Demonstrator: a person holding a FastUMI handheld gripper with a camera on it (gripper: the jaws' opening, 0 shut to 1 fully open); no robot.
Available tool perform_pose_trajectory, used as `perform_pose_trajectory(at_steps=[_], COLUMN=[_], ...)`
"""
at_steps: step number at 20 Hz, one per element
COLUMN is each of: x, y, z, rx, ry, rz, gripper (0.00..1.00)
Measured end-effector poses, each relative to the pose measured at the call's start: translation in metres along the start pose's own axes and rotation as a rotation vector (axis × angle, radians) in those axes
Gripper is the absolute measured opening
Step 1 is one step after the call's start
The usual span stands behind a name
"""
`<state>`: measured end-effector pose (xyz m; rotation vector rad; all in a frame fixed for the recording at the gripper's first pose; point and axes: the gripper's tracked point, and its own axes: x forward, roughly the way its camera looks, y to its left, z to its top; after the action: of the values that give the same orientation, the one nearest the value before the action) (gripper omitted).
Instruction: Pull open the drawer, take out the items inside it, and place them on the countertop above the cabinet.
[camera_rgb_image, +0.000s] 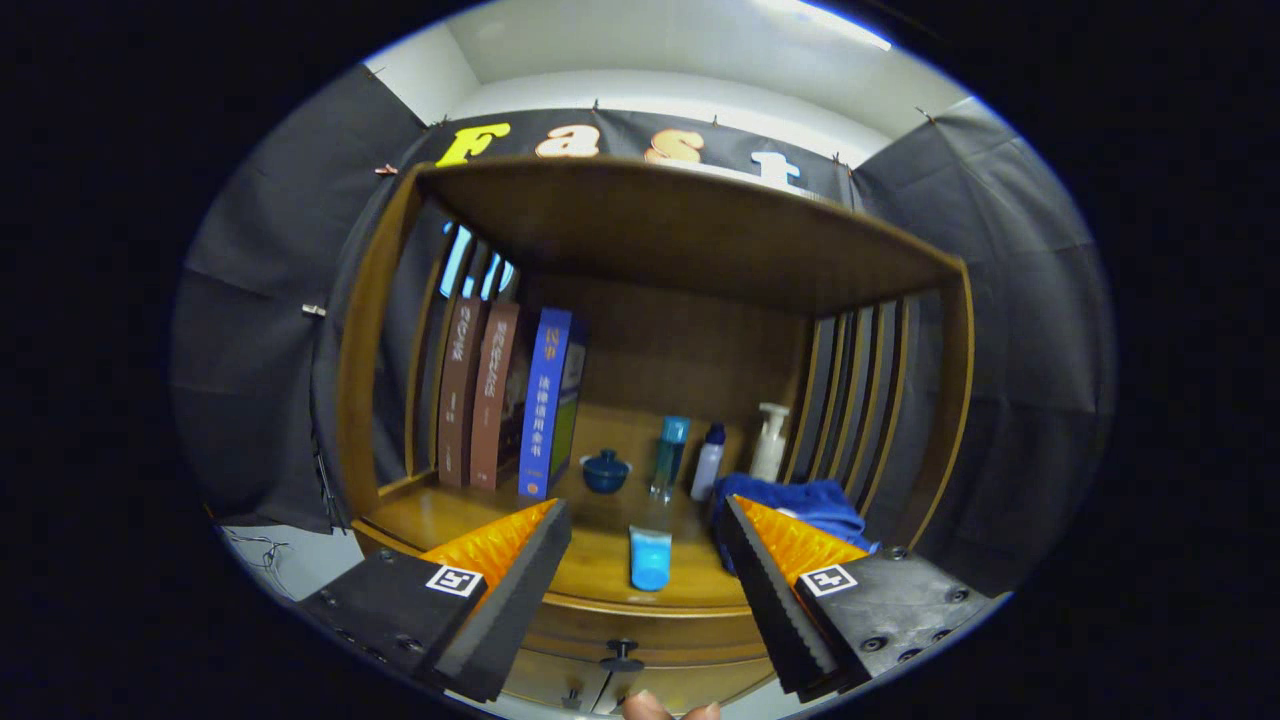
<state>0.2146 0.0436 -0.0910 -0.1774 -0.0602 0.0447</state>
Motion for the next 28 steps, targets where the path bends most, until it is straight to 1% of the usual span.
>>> perform_pose_trajectory(at_steps=[2,6,13,20,23,25,28], x=[-0.012,-0.038,-0.088,-0.152,-0.184,-0.204,-0.235], y=[0.003,0.004,-0.006,-0.005,-0.011,-0.01,-0.004], z=[0.028,0.075,0.14,0.169,0.189,0.197,0.203], rx=[0.011,0.081,0.106,0.148,0.132,0.143,0.185], ry=[-0.026,-0.027,-0.051,-0.025,-0.059,-0.069,-0.065], rz=[0.015,0.032,0.032,0.074,0.056,0.048,0.067], gripper=[0.99,0.99,0.99,0.99,0.99,0.99,0.99])
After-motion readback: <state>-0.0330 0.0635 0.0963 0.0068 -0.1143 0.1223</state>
